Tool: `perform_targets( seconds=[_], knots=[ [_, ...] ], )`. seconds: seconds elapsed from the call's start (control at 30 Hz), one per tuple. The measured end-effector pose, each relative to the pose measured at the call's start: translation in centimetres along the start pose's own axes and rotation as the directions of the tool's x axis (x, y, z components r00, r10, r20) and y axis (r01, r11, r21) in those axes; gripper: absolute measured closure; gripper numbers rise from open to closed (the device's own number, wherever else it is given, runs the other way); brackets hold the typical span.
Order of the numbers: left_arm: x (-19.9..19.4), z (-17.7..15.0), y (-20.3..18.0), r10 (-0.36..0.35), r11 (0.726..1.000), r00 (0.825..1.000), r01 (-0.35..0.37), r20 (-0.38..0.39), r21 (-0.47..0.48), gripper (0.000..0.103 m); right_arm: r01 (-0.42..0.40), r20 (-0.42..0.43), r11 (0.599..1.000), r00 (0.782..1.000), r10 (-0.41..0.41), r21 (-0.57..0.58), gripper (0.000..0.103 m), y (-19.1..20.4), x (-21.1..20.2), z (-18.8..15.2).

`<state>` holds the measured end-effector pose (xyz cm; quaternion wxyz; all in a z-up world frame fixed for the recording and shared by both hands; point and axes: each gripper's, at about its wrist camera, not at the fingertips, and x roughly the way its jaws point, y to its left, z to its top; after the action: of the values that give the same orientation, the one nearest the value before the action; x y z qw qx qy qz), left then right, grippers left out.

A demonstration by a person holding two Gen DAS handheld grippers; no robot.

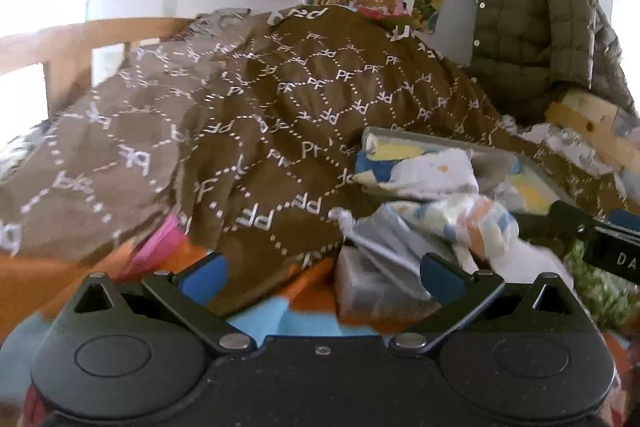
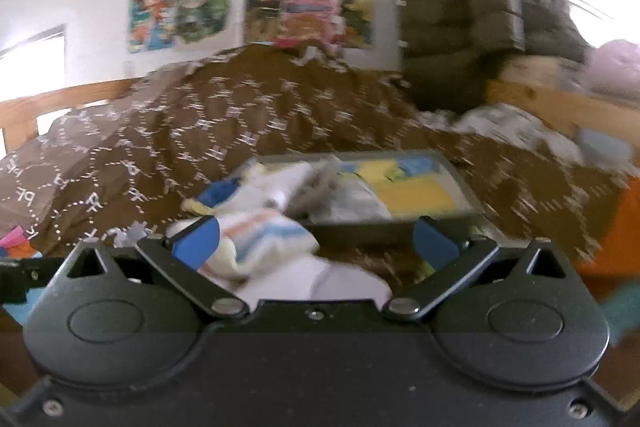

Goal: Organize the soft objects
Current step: 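Grasp the grey sock with the left gripper while the right gripper grasps the striped cloth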

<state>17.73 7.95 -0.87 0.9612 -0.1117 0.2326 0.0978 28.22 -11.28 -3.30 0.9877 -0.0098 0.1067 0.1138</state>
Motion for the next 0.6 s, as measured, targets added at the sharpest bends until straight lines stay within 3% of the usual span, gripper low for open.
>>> perform_targets(
  seconds=[0.17, 0.33, 0.5, 0.6],
  knots=[
    [3.9, 1.2, 0.7, -0.119, 0.993, 0.992, 0.119, -0.050, 0.001, 0.001, -0.142, -0.063, 0.989, 0.988, 0.139, -0.043, 0.001, 0.0, 4.6, 2.1],
    [7.4, 1.6, 1.1, -0.208, 0.977, 0.974, 0.212, -0.086, 0.040, 0.001, -0.290, -0.192, 0.957, 0.940, 0.282, -0.017, 0.001, 0.0, 8.8, 3.2],
    [9.3, 1.5, 1.9, -0.261, 0.965, 0.959, 0.263, -0.111, -0.001, 0.005, -0.326, -0.265, 0.945, 0.913, 0.309, -0.023, 0.001, 0.1, 11.7, 3.4],
    [9.9, 1.4, 2.2, -0.281, 0.960, 0.952, 0.281, -0.124, -0.015, 0.017, -0.340, -0.286, 0.940, 0.905, 0.314, -0.042, 0.007, 0.5, 12.2, 3.0]
  ],
)
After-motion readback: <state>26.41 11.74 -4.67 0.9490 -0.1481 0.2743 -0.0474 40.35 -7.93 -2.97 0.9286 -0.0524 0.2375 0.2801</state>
